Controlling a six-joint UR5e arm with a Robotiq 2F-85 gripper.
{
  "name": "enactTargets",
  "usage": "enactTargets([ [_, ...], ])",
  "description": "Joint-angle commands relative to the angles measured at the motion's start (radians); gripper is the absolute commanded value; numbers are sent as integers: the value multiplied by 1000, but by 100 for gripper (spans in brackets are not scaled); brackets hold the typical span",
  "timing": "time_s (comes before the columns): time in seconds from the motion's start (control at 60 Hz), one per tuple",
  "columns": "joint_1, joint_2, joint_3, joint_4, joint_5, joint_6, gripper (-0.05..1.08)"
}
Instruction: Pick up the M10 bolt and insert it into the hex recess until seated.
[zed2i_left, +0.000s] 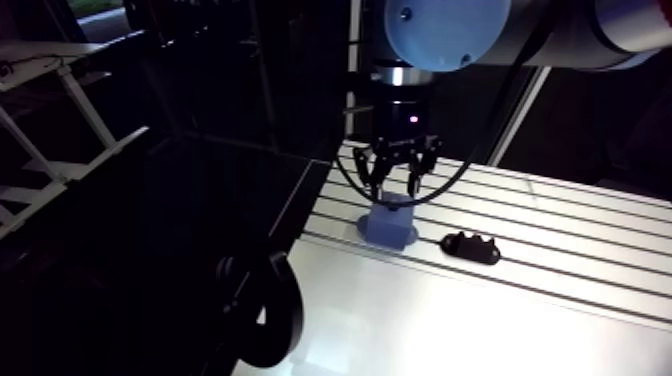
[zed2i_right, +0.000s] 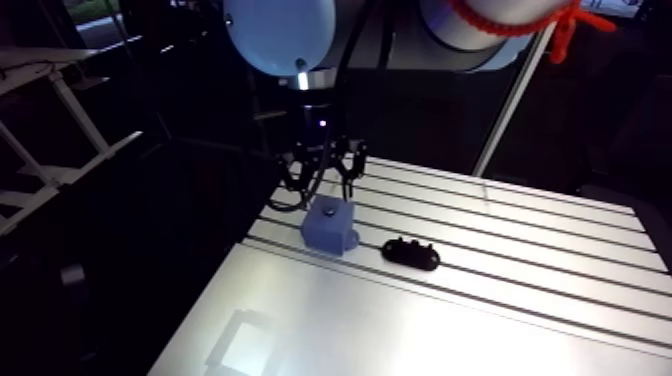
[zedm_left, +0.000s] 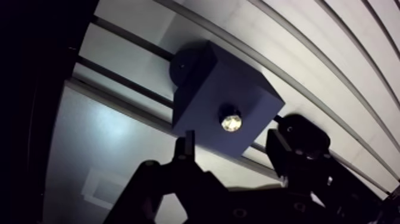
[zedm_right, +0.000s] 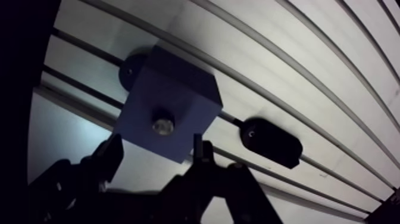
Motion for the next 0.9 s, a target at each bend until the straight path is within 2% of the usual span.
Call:
enactTargets([
  [0.017,-4,0,2,-22,-2,-4,0],
  [0.6,-3,-8,-21,-26,0,5,0],
  [0.617,-3,-9,-29,-19,5,10,17],
  [0.65,-3,-9,-29,-19,5,10,17],
  [0.667,-1,-11,-34,-15,9,15,34],
  [0.683,-1,-11,-34,-15,9,15,34],
  [0.7,-1,-15,-36,-13,11,28,49],
  [0.717,-1,-15,-36,-13,11,28,49],
  [0.733,-1,-17,-40,-9,6,56,65],
  [0.75,-1,-17,-40,-9,6,56,65],
  [0.767,-1,-21,-47,0,3,100,82],
  [0.783,-1,-21,-47,0,3,100,82],
  [0.8,-2,-24,-55,16,3,162,99],
  [0.817,-3,-26,-61,37,4,219,106],
  [0.9,-1,-26,-69,78,3,295,108],
])
